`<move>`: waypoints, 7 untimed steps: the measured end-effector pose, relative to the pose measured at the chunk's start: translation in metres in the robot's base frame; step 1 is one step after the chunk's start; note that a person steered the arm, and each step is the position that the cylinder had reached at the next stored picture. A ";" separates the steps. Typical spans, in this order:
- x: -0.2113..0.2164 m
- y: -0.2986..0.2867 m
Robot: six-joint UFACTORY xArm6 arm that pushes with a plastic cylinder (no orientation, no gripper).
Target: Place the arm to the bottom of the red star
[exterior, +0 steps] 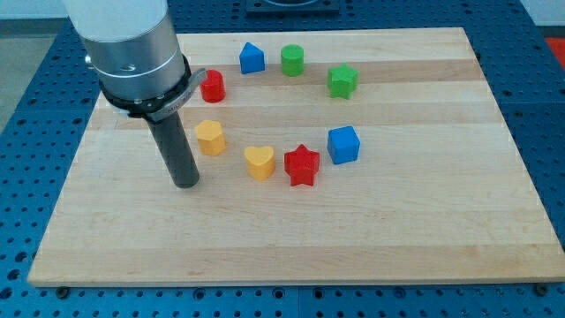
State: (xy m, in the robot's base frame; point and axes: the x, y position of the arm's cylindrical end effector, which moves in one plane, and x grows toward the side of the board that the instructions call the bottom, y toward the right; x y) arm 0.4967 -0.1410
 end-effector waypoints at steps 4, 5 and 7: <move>0.096 0.045; 0.096 0.045; 0.086 0.053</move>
State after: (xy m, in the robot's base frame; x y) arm 0.5830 -0.0883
